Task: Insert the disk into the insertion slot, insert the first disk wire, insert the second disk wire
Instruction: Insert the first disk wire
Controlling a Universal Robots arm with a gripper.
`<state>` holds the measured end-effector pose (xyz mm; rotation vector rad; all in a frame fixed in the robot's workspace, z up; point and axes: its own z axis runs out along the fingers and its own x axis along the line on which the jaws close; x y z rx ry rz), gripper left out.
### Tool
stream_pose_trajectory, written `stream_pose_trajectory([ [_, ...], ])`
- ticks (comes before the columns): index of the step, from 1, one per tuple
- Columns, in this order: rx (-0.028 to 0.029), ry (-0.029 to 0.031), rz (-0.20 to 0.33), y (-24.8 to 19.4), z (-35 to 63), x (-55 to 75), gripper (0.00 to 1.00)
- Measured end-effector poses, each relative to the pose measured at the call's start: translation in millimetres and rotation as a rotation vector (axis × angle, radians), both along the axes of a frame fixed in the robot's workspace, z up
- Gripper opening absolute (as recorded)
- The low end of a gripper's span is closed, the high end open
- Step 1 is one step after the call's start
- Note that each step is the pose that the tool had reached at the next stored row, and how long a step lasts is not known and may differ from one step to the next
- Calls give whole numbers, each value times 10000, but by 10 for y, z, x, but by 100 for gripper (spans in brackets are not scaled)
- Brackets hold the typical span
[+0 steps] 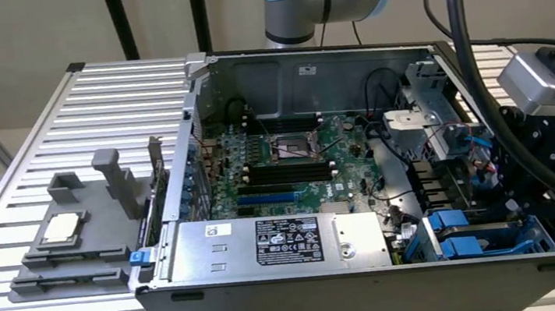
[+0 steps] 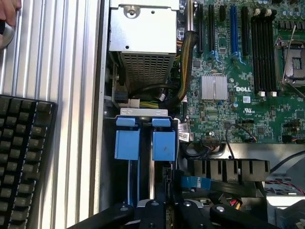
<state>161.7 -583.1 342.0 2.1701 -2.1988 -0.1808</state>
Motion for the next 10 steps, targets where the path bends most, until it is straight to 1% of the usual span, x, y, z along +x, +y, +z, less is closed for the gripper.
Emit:
stream_pose_trajectory([
  [6,-37,4,-47,12,-7,10,16],
  [10,-47,4,-49,16,-11,13,16],
])
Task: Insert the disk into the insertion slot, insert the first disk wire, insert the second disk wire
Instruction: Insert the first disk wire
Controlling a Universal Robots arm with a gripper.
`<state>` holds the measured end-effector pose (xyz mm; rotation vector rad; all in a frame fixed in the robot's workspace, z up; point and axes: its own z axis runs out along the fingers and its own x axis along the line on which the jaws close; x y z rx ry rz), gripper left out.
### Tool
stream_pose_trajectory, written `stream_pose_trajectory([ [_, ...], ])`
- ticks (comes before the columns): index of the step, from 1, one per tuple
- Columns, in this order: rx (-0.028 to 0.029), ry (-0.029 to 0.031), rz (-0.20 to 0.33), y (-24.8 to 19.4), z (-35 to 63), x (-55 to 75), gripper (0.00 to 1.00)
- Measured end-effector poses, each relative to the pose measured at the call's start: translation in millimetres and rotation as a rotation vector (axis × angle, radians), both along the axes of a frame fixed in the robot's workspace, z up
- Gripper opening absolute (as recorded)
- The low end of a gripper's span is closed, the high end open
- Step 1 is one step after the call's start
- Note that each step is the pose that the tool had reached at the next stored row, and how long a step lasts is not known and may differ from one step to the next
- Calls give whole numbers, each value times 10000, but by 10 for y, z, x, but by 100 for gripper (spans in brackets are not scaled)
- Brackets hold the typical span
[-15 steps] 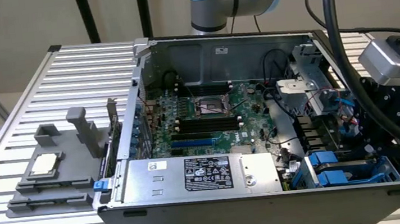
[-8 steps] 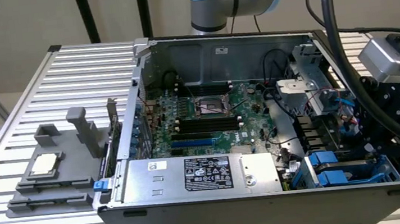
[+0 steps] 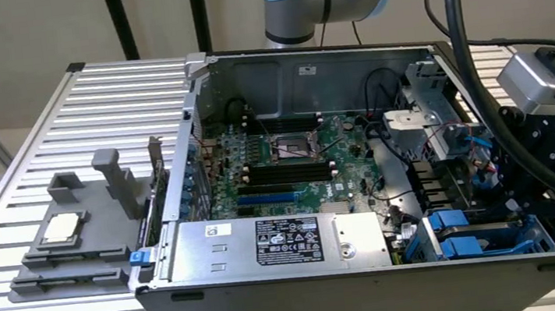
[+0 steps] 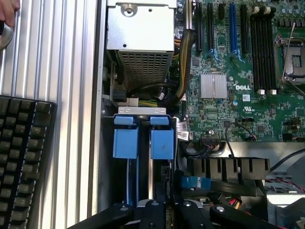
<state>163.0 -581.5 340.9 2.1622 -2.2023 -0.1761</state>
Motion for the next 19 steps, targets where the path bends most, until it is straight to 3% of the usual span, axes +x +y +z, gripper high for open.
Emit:
stream_pose_trajectory([
  [19,-11,0,-6,28,-11,1,16],
])
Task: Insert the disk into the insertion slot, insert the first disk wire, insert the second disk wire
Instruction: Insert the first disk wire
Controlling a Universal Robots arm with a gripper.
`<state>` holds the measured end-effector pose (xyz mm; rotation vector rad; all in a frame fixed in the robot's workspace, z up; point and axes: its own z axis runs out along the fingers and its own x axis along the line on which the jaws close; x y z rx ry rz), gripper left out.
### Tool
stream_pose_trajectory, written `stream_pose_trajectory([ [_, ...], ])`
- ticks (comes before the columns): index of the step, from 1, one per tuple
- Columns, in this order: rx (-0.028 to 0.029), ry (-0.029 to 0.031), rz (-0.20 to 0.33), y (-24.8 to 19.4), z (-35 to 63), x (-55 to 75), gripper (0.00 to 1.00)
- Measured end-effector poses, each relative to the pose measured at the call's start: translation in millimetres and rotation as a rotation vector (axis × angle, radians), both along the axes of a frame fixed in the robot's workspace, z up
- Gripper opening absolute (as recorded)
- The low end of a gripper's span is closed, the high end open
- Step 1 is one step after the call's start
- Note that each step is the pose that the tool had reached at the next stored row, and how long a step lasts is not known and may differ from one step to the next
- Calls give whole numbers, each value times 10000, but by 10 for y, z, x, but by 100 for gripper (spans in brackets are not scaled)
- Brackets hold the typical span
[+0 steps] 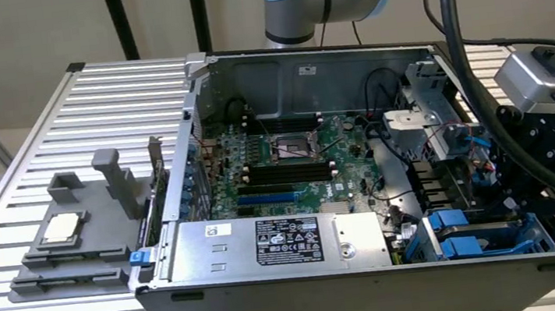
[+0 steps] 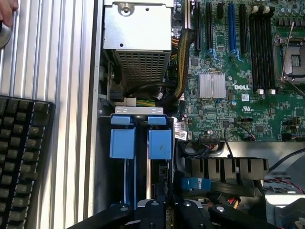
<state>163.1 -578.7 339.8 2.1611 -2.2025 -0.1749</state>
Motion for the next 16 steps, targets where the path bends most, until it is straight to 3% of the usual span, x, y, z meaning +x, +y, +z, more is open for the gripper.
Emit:
stream_pose_trajectory([
  [16,-13,0,1,0,-35,10,16],
])
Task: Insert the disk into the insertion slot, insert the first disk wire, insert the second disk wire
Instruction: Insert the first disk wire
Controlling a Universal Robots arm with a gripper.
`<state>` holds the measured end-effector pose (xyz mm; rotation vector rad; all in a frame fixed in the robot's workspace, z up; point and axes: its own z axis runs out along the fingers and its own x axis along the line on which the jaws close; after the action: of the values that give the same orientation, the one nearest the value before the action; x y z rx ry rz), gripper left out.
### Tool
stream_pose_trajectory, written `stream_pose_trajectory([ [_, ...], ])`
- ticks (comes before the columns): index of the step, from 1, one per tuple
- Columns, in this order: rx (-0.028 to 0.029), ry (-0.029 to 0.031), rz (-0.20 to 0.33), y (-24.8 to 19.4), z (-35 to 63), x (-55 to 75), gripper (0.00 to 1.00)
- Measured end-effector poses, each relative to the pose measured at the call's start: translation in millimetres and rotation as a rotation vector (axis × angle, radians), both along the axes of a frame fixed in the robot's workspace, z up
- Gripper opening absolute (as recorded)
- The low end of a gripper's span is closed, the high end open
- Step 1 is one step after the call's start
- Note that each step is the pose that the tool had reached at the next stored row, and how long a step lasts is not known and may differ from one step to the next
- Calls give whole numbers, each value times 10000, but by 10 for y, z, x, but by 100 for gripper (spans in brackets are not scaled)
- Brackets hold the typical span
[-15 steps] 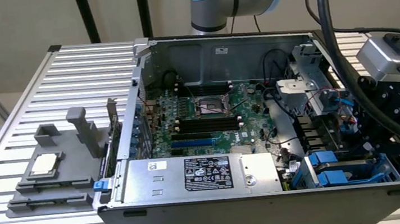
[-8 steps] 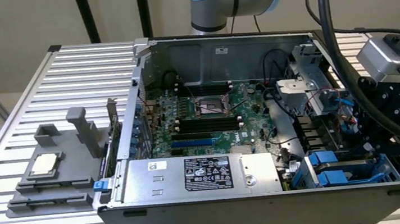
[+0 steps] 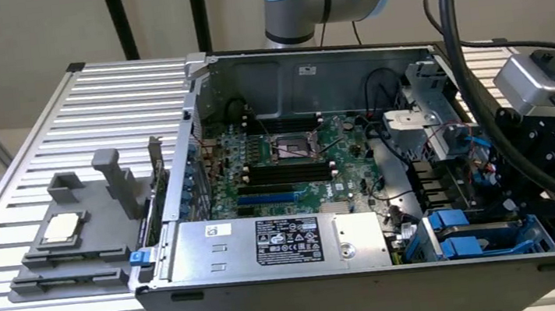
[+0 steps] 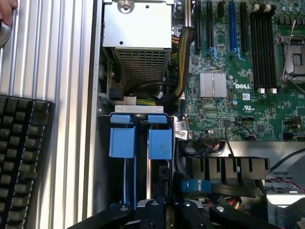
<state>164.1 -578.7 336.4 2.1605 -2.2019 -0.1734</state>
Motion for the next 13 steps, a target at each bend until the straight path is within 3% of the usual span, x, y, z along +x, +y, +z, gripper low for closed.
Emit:
stream_pose_trajectory([
  [13,-3,-2,0,0,-21,0,16],
])
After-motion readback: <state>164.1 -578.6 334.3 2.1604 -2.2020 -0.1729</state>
